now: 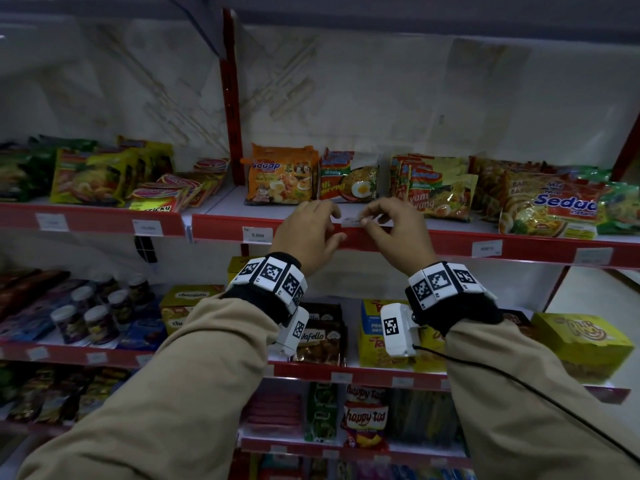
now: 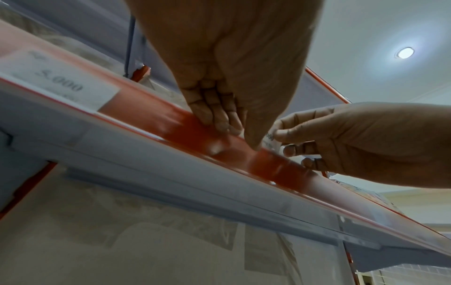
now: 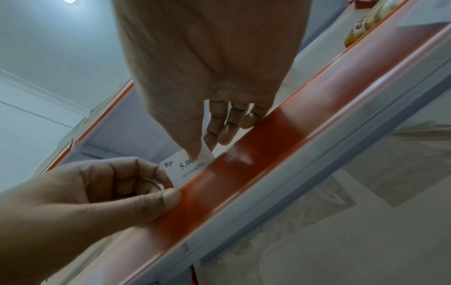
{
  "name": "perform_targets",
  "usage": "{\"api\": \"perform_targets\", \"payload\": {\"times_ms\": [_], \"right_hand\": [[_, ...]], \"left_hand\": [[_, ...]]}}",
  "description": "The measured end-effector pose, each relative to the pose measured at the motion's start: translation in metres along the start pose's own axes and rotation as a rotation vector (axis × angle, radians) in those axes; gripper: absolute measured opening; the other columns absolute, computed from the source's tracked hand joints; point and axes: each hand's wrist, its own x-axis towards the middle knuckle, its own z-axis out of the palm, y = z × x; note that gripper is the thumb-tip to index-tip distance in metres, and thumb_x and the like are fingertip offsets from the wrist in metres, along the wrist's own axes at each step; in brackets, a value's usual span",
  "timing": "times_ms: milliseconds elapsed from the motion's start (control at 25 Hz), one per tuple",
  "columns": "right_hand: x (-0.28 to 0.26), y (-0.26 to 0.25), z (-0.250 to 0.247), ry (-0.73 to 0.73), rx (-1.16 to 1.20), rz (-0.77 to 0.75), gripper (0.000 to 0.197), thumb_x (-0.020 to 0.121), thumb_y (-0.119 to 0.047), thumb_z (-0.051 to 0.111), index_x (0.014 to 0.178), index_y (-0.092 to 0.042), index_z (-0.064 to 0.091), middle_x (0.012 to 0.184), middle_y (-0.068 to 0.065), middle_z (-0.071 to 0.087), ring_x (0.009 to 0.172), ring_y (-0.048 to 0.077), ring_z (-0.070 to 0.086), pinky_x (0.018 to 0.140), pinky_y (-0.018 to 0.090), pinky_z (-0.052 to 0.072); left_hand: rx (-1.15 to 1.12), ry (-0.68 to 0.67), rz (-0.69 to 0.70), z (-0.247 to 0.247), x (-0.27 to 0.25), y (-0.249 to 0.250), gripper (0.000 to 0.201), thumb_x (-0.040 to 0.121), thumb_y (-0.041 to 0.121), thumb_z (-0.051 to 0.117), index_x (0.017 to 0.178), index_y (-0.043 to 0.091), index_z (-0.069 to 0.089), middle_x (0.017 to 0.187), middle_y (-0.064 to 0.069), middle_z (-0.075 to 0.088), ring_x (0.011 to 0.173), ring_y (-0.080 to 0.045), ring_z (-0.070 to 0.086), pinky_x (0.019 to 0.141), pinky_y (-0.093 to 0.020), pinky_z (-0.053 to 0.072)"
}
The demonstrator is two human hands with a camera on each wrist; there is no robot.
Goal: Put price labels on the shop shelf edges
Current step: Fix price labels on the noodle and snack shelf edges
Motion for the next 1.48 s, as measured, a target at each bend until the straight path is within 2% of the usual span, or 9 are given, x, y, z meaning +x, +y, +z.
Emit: {"api": "perform_targets", "payload": {"times_ms": [80, 160, 280, 440, 760, 920, 1200, 1480], "right_hand": [[-0.0014, -0.0022, 0.0057, -0.027, -0.041, -0.028, 0.007, 0.088, -0.02, 0.061, 0.09, -0.019, 0.067, 0.091, -0.004, 0.065, 0.088, 0.02, 0.054, 0.084, 0.045, 0.045], [-0.0022, -0.0036, 0.0077, -0.054, -0.092, -0.036, 0.006, 0.088, -0.022, 0.06, 0.089, -0.024, 0.066, 0.09, -0.007, 0.065, 0.089, 0.021, 0.053, 0.087, 0.047, 0.042], [-0.0033, -0.0021, 0.0053, -0.077, -0.163, -0.054, 0.005, 0.085, -0.022, 0.062, 0.09, -0.023, 0.064, 0.088, -0.004, 0.063, 0.088, 0.021, 0.05, 0.085, 0.044, 0.042], [-0.0028, 0.0, 0.0009, -0.168, -0.296, -0.06, 0.012, 0.083, -0.026, 0.066, 0.093, -0.02, 0.064, 0.094, 0.002, 0.058, 0.093, 0.023, 0.047, 0.085, 0.039, 0.04], [-0.0008, -0.0016, -0.0013, -0.235, -0.366, -0.04, 0.009, 0.085, -0.03, 0.066, 0.09, -0.023, 0.065, 0.089, -0.002, 0.048, 0.095, 0.023, 0.045, 0.082, 0.036, 0.037], [-0.0025, -0.0032, -0.0011, -0.244, -0.385, -0.032, 0.01, 0.087, -0.029, 0.063, 0.095, -0.022, 0.066, 0.096, 0.003, 0.053, 0.098, 0.026, 0.045, 0.086, 0.039, 0.039], [-0.0066, -0.0022, -0.0012, -0.228, -0.355, -0.025, 0.012, 0.088, -0.029, 0.062, 0.097, -0.023, 0.065, 0.1, 0.003, 0.054, 0.1, 0.026, 0.044, 0.089, 0.041, 0.039], [-0.0098, -0.0021, -0.0008, -0.157, -0.278, -0.007, 0.012, 0.083, -0.027, 0.069, 0.093, -0.023, 0.063, 0.09, -0.003, 0.055, 0.094, 0.022, 0.046, 0.083, 0.036, 0.041]], "left_hand": [[-0.028, -0.001, 0.001, -0.001, -0.0019, -0.0006, 0.029, 0.086, 0.026, 0.064, 0.112, 0.021, 0.053, 0.087, 0.008, 0.052, 0.094, -0.018, 0.047, 0.076, -0.034, 0.043], [-0.017, 0.003, 0.026, 0.0001, -0.003, -0.0011, 0.022, 0.087, 0.021, 0.062, 0.108, 0.017, 0.057, 0.096, 0.001, 0.054, 0.096, -0.021, 0.046, 0.077, -0.035, 0.042], [0.007, -0.004, 0.039, 0.0009, -0.0032, -0.0015, 0.015, 0.09, 0.021, 0.059, 0.101, 0.011, 0.062, 0.099, -0.007, 0.053, 0.097, -0.024, 0.044, 0.076, -0.035, 0.039], [0.016, -0.019, 0.053, -0.0004, -0.0026, 0.0, 0.018, 0.092, 0.021, 0.058, 0.1, 0.007, 0.066, 0.097, -0.011, 0.053, 0.096, -0.027, 0.044, 0.077, -0.035, 0.038], [0.038, -0.072, 0.04, -0.0029, -0.0022, -0.0012, 0.02, 0.095, 0.023, 0.054, 0.102, 0.008, 0.066, 0.099, -0.011, 0.052, 0.097, -0.027, 0.042, 0.08, -0.034, 0.036], [0.061, -0.089, 0.029, -0.0031, -0.0026, 0.0003, 0.022, 0.096, 0.024, 0.053, 0.104, 0.009, 0.066, 0.101, -0.011, 0.053, 0.099, -0.026, 0.043, 0.082, -0.037, 0.039], [0.087, -0.1, -0.001, -0.0032, -0.0027, 0.0025, 0.022, 0.096, 0.026, 0.052, 0.104, 0.009, 0.064, 0.101, -0.011, 0.053, 0.099, -0.026, 0.042, 0.08, -0.037, 0.04], [0.109, -0.142, 0.005, -0.0045, 0.0002, -0.0016, 0.023, 0.097, 0.028, 0.05, 0.105, 0.011, 0.063, 0.104, -0.009, 0.053, 0.101, -0.025, 0.042, 0.081, -0.036, 0.039]]}}
